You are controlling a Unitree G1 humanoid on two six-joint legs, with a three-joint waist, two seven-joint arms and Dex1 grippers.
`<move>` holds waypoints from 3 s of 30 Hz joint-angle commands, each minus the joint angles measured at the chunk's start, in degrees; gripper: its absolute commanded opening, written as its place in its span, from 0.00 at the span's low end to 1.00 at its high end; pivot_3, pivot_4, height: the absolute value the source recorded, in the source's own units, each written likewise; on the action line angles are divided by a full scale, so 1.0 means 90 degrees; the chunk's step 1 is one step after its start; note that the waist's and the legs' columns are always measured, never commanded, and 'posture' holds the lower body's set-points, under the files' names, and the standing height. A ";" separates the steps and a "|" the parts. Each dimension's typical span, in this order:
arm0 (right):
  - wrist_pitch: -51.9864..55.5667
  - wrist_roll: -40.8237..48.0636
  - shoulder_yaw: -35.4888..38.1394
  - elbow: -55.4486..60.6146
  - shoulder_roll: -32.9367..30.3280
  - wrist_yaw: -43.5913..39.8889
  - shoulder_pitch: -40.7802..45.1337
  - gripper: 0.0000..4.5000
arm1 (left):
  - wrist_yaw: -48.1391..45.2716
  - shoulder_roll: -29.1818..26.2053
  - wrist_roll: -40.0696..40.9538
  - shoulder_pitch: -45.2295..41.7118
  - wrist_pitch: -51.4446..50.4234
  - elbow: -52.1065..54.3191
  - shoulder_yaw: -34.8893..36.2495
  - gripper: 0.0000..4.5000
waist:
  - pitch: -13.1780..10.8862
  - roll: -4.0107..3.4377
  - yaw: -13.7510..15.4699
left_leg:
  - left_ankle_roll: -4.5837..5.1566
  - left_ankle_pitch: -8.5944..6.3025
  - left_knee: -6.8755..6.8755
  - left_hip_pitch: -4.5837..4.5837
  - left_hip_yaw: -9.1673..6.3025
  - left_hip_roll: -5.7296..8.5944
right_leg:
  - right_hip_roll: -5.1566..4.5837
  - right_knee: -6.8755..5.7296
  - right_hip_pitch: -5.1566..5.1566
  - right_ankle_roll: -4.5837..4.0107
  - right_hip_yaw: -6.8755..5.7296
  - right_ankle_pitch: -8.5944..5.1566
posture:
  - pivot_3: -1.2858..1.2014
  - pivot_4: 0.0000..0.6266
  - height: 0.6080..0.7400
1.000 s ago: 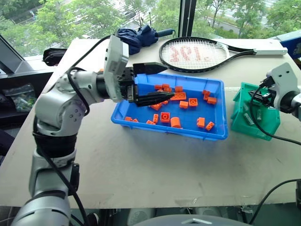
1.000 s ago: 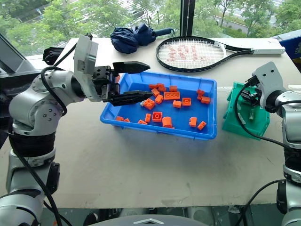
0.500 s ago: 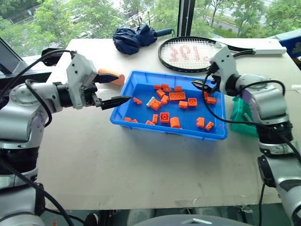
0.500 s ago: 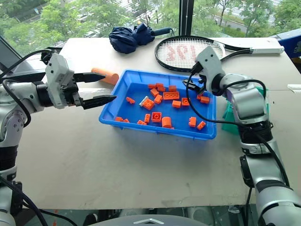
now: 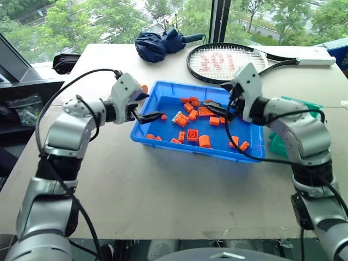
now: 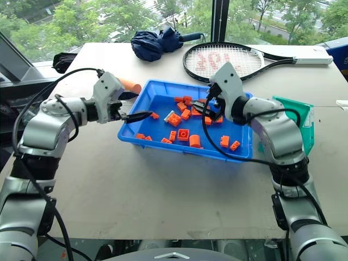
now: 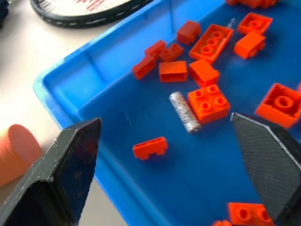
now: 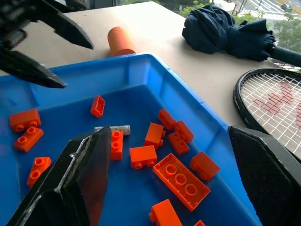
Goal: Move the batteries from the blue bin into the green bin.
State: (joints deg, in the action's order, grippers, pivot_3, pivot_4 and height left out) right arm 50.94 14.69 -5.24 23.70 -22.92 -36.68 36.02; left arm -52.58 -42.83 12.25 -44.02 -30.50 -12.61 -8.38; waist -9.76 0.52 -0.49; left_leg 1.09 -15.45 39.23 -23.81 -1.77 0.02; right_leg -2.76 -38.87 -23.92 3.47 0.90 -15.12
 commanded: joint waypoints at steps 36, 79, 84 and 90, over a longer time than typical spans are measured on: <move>0.1075 0.1062 0.0697 0.2651 -0.0452 0.1434 -0.1702 0.89 | -0.1423 0.1916 -0.2486 -0.2612 0.2320 -0.5485 -0.1206 0.00 | 0.0003 0.0005 -0.0039 | 0.0028 -0.0014 0.0008 0.0008 -0.0008 0.0008 | -0.0002 -0.0001 0.0013 0.0001 -0.0002 -0.0001 | 0.52 0.24 1.00; 0.1499 0.2205 0.2627 0.3690 -0.1328 0.1750 -0.3454 0.89 | -0.2153 0.4045 -0.1864 -0.3057 0.2641 -0.4791 -0.1108 0.99 | 0.0003 0.0005 -0.0017 | 0.0030 -0.0015 0.0013 0.0006 -0.0009 0.0013 | -0.0002 0.0000 0.0018 0.0002 0.0003 -0.0001 | 0.52 0.24 1.00; 0.1523 0.2191 0.2289 0.3420 -0.1537 0.1739 -0.3172 0.89 | -0.2169 0.3744 -0.1524 -0.3258 0.2627 -0.4636 -0.0638 0.99 | 0.0003 0.0005 -0.0031 | 0.0030 -0.0015 0.0013 0.0006 -0.0009 0.0013 | -0.0002 0.0000 0.0017 0.0002 0.0003 -0.0001 | 0.52 0.24 1.00; 0.1504 0.2057 0.1246 0.2388 -0.1943 0.1427 -0.2191 0.89 | -0.3140 0.2584 -0.0837 -0.2875 0.2029 -0.3219 -0.0071 0.99 | 0.0002 0.0002 -0.0155 | 0.0029 -0.0014 0.0010 0.0010 -0.0008 0.0000 | 0.0007 -0.0002 0.0015 0.0000 0.0004 -0.0002 | 0.52 0.24 1.00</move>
State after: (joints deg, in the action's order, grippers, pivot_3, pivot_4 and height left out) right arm 64.92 33.81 7.12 45.96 -39.56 -22.79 15.34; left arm -79.04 -18.29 2.60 -70.38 -11.11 -45.64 -10.70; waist -9.74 0.53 -1.88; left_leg 1.35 -15.58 39.31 -23.72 -1.84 0.00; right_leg -2.69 -38.88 -23.78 3.48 0.93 -15.13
